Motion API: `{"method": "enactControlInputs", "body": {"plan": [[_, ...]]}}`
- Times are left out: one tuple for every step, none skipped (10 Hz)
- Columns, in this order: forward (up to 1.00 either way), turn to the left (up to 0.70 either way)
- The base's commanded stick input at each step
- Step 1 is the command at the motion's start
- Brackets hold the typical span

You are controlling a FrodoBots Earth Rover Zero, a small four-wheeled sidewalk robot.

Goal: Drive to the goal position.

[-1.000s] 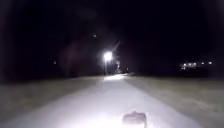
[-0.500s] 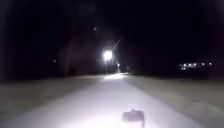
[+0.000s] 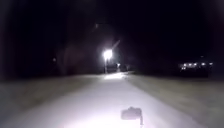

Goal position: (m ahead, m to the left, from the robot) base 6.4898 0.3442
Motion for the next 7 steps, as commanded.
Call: {"method": "enactControlInputs", "body": {"plan": [[0.70,0.00],[0.70,0.00],[0.70,0.00],[0.70,0.00],[0.70,0.00],[0.70,0.00],[0.70,0.00]]}}
